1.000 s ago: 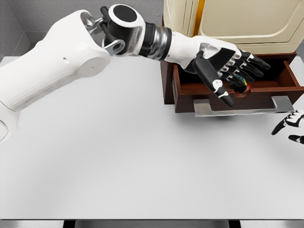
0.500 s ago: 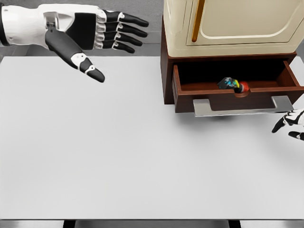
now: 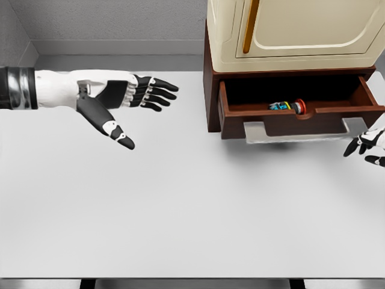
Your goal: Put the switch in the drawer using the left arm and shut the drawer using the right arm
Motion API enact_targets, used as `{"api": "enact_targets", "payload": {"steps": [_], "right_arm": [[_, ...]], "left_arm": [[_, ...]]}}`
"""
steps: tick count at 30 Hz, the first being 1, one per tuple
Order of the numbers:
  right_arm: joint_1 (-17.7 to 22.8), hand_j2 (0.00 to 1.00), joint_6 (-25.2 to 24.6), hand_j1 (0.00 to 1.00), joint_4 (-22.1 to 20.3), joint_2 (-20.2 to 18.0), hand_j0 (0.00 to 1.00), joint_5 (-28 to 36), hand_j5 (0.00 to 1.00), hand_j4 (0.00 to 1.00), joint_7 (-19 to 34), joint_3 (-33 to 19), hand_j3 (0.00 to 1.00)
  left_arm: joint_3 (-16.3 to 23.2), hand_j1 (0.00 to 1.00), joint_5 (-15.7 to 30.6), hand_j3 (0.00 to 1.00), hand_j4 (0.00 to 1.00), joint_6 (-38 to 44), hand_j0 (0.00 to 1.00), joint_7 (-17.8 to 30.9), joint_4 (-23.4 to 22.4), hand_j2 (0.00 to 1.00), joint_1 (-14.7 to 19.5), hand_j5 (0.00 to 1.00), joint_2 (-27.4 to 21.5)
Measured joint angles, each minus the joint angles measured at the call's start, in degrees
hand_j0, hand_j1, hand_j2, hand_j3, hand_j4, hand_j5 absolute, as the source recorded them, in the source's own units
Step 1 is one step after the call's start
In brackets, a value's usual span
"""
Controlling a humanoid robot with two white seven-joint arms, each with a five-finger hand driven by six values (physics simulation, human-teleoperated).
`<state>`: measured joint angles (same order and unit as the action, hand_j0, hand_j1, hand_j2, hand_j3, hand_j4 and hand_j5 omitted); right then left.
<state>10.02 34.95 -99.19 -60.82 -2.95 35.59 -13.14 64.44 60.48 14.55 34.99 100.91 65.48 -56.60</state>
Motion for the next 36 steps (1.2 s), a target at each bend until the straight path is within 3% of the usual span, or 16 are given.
{"api": "enact_targets", "payload": {"steps": [2, 5, 8, 11, 15, 17, 23, 29, 32, 36], "right_arm": [[-0.61, 0.58, 0.15, 0.58, 0.09, 0.03, 0.58, 0.04, 0.58, 0.58, -0.13, 0.26, 0.58], [-3.34, 0.58, -0.51, 0.58, 0.64, 0.06, 0.58, 1.66, 0.58, 0.58, -0.27, 1.55, 0.58], [-4.13, 0.58, -0.76, 0.58, 1.42, 0.10, 0.58, 2.70, 0.58, 0.58, -0.63, 2.77, 0.58], [-8.44, 0.58, 0.39, 0.58, 2.56, 0.19, 0.58, 0.85, 0.58, 0.58, -0.37, 5.33, 0.58], [-9.32, 0.60, -2.50, 0.60, 3.71, 0.40, 0.60, 6.28, 0.60, 0.60, -1.16, 8.29, 0.60], [-9.41, 0.60, -3.48, 0.60, 4.03, 0.46, 0.60, 8.63, 0.60, 0.60, -1.13, 9.02, 0.60], [-10.29, 0.61, -4.74, 0.61, 5.91, 0.73, 0.61, 13.29, 0.61, 0.61, -1.12, 10.80, 0.61], [-11.69, 0.65, -3.23, 0.65, 7.42, 0.83, 0.65, 7.74, 0.65, 0.65, -0.96, 11.48, 0.65], [-13.01, 0.65, -1.07, 0.65, 7.95, 1.29, 0.65, 3.14, 0.65, 0.65, -0.72, 12.08, 0.65], [-17.93, 0.65, -0.18, 0.65, 8.60, 2.17, 0.65, 1.26, 0.65, 0.65, -0.62, 14.60, 0.65]], "left_arm": [[0.11, 1.00, -2.19, 1.00, 1.00, -0.49, 1.00, 0.00, -0.08, 1.00, -2.37, 1.00, -0.25], [0.24, 1.00, -6.76, 1.00, 1.00, -0.83, 1.00, 0.00, -0.17, 1.00, -2.29, 1.00, -0.38], [0.29, 1.00, -18.22, 1.00, 1.00, -0.97, 1.00, 0.01, -1.67, 1.00, -1.58, 1.00, -0.10], [0.31, 1.00, -26.36, 1.00, 1.00, -0.66, 1.00, 0.01, -4.46, 1.00, -0.44, 1.00, 0.22], [0.81, 1.00, -45.59, 1.00, 1.00, -6.71, 1.00, 0.01, -5.28, 1.00, 0.53, 1.00, 1.66], [1.20, 1.00, -50.82, 1.00, 1.00, -9.36, 1.00, 0.02, -5.62, 1.00, 0.53, 1.00, 2.06], [1.55, 1.00, -57.11, 1.00, 1.00, -20.04, 1.00, 0.03, -6.02, 1.00, 0.62, 1.00, 1.35], [1.42, 1.00, -58.17, 1.00, 1.00, -26.04, 1.00, 0.02, -7.32, 1.00, 1.67, 1.00, 0.83], [0.71, 1.00, -62.67, 1.00, 1.00, -34.88, 1.00, 0.02, -7.49, 1.00, 2.72, 1.00, 0.24], [0.31, 1.00, -66.08, 1.00, 1.00, -43.05, 1.00, 0.03, -7.83, 1.00, 2.20, 1.00, 0.00]]}}
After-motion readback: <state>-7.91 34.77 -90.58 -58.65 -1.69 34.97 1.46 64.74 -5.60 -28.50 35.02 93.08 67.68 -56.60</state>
